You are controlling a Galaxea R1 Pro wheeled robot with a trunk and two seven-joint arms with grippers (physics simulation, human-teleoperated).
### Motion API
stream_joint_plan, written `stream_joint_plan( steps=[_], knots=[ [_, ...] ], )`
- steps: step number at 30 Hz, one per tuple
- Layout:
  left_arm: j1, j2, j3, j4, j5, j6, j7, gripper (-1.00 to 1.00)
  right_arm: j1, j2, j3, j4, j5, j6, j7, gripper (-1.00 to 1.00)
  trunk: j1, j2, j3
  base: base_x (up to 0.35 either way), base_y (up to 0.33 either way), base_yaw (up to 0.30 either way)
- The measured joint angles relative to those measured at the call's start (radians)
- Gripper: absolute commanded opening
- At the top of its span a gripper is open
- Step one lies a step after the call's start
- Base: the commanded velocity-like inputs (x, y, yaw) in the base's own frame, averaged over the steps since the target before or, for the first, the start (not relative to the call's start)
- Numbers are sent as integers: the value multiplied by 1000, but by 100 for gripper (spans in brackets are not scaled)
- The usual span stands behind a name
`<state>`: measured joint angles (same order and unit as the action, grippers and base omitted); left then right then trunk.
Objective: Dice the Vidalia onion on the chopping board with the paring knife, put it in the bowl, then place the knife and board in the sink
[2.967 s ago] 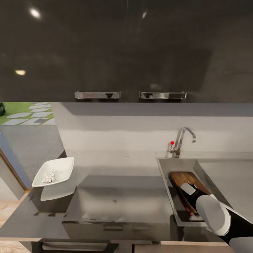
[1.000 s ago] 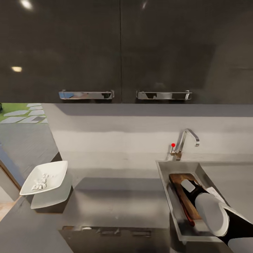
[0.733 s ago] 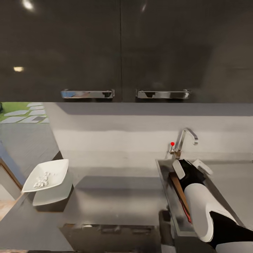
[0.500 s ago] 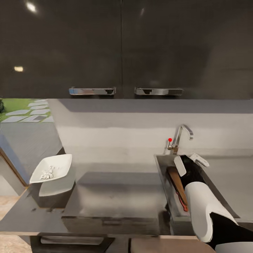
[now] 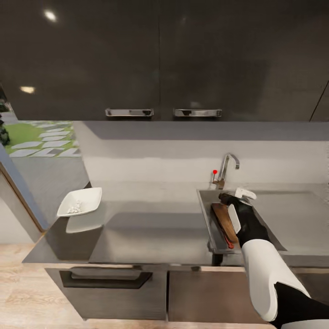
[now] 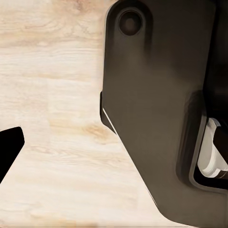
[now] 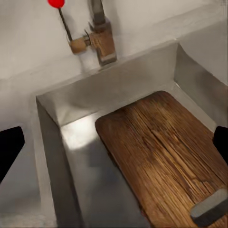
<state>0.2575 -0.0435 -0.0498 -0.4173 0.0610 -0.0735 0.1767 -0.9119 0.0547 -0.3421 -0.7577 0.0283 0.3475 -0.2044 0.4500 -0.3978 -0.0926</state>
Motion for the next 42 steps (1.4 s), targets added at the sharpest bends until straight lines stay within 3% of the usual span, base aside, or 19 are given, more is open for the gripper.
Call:
stream_joint_plan(
  steps=[3, 7, 13, 18, 25, 29, 32, 36, 39, 42],
  knots=[
    [0, 0, 0, 0, 0, 0, 0, 100, 53, 7, 2, -63, 104, -14, 113, 100, 0, 0, 0, -346, 0, 0],
    [0, 0, 1, 0, 0, 0, 0, 100, 157, 39, 2, -214, 185, -42, 195, 100, 0, 0, 0, -346, 0, 0],
    [0, 0, 1, -1, 0, 1, 1, 100, 360, 62, 4, -484, 207, -51, 316, 100, 0, 0, 0, -346, 0, 0],
    [0, 0, 1, -2, 0, 2, 1, 100, 458, 74, 4, -565, 214, -60, 346, 100, 0, 0, 0, -346, 0, 0],
    [0, 0, 1, -3, 0, 2, 1, 100, 536, 80, 4, -578, 228, -119, 351, 100, 0, 0, 0, -346, 0, 0],
    [0, 0, 2, -4, 0, 2, 2, 100, 583, 103, 4, -579, 244, -161, 352, 100, 0, 0, 0, -346, 0, 0],
    [0, 1, 3, -5, 0, 2, 2, 100, 622, 118, 4, -579, 280, -198, 353, 100, 0, 0, 0, -346, -2, 0],
    [0, 2, 3, -8, 0, 2, 2, 100, 639, 119, 3, -554, 323, -211, 364, 100, 0, 0, 0, -245, -77, 0],
    [0, 17, 4, -18, 0, 2, 7, 100, 642, 118, 2, -450, 336, -231, 391, 100, 0, 0, 0, -60, -131, 0],
    [-1, 41, 5, -24, 0, 4, 9, 100, 643, 118, -1, -247, 360, -354, 397, 100, -1, 0, 0, -12, -118, 0]
  ],
)
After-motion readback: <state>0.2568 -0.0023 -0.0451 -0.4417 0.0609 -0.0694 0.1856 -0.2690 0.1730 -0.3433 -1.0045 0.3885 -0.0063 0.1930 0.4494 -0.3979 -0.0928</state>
